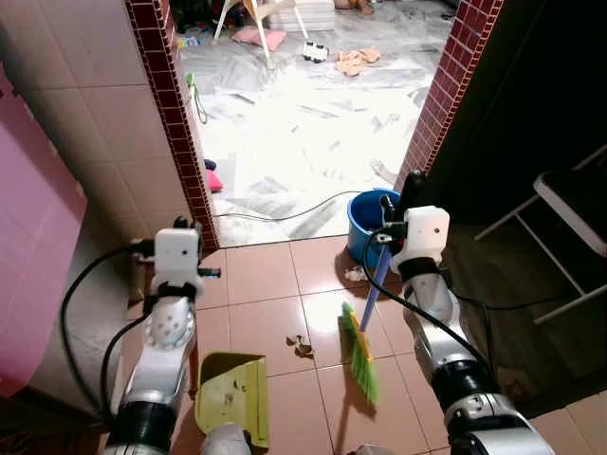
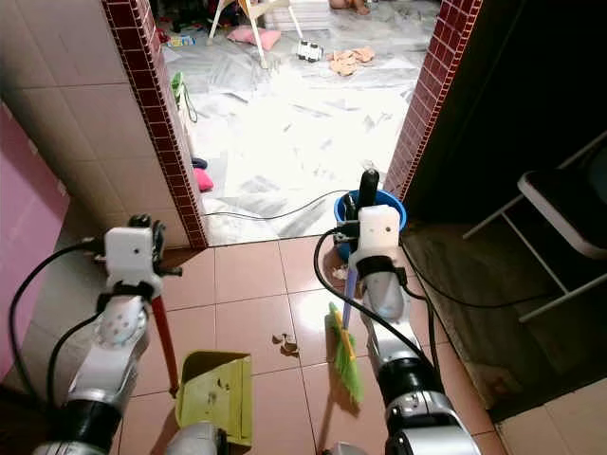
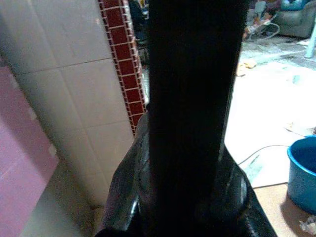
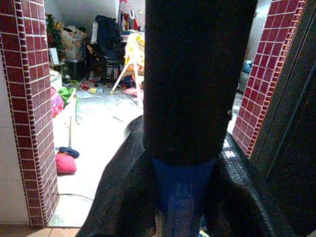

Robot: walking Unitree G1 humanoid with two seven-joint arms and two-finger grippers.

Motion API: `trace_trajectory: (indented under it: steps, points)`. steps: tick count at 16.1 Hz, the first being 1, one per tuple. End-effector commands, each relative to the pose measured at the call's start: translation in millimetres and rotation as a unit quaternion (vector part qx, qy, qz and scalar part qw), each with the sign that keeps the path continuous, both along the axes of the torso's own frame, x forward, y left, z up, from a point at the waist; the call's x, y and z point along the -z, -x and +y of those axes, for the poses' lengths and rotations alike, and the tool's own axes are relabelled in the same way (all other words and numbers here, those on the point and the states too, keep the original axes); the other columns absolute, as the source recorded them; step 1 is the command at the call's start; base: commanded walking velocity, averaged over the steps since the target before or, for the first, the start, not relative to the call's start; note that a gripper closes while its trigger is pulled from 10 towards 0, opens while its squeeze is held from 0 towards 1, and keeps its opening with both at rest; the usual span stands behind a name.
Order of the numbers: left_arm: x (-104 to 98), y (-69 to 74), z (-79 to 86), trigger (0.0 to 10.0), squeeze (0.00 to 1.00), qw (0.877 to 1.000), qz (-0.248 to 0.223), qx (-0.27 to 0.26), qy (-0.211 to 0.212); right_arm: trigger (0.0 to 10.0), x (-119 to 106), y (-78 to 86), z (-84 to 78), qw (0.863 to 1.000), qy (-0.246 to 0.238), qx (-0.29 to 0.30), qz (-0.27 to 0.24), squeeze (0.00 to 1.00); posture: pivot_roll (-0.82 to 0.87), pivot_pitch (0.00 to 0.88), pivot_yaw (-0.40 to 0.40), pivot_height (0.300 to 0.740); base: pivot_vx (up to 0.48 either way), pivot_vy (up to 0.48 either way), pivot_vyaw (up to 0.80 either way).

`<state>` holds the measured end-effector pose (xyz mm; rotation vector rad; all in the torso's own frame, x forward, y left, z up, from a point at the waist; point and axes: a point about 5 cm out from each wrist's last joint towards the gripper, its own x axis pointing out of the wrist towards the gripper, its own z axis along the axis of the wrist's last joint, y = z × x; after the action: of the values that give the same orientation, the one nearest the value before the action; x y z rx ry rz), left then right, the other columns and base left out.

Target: Sweep floor

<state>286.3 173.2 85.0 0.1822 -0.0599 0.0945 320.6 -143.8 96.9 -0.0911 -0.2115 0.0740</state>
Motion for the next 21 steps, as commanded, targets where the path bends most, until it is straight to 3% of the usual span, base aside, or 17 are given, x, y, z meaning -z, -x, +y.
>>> trace_trajectory:
  steps: [1,6,8,12,15,18,21]
  points:
    - [-11.7,1.0,2.8,10.0,0.0,1.0,-0.02,-0.002,-0.01,10.0,-0.1,2.5,-4.7,1.0,0.003,0.006,0.0,0.0,0.04,0.0,-0.003,0.74,0.0,0.0,0.0]
    - [-25.9,5.4,3.8,10.0,0.0,0.999,-0.031,-0.019,-0.008,10.0,-3.3,5.3,0.2,1.0,0.0,0.003,-0.001,0.0,0.06,0.0,-0.027,0.74,0.0,0.0,0.0]
    - [-28.7,15.6,0.3,10.0,0.0,0.999,-0.026,-0.019,-0.001,10.0,-8.3,10.9,-0.1,1.0,0.003,-0.008,-0.002,0.0,0.05,0.01,-0.038,0.74,0.0,0.0,0.0]
    - [-39.2,33.0,1.3,10.0,0.0,1.0,-0.013,-0.019,0.005,10.0,-18.4,22.3,-14.3,1.0,-0.012,0.013,0.005,0.0,0.05,0.145,-0.042,0.74,0.0,0.0,0.0]
    - [-36.5,52.3,5.3,10.0,0.0,0.999,0.013,-0.029,0.006,10.0,-17.6,40.2,-15.0,0.999,-0.017,0.009,0.026,0.0,0.05,0.199,-0.046,0.74,0.0,0.0,0.0]
    - [-38.3,51.0,-1.2,10.0,0.0,0.999,0.021,-0.024,0.011,10.0,-18.0,40.7,-11.2,0.999,-0.022,0.008,0.038,0.0,0.05,0.21,-0.037,0.74,0.0,0.0,0.0]
    - [-44.3,42.9,-5.8,10.0,0.0,1.0,0.017,-0.01,0.013,10.0,-27.2,31.0,-10.6,0.999,-0.026,0.012,0.027,0.0,0.04,0.175,-0.022,0.74,0.0,0.0,0.0]
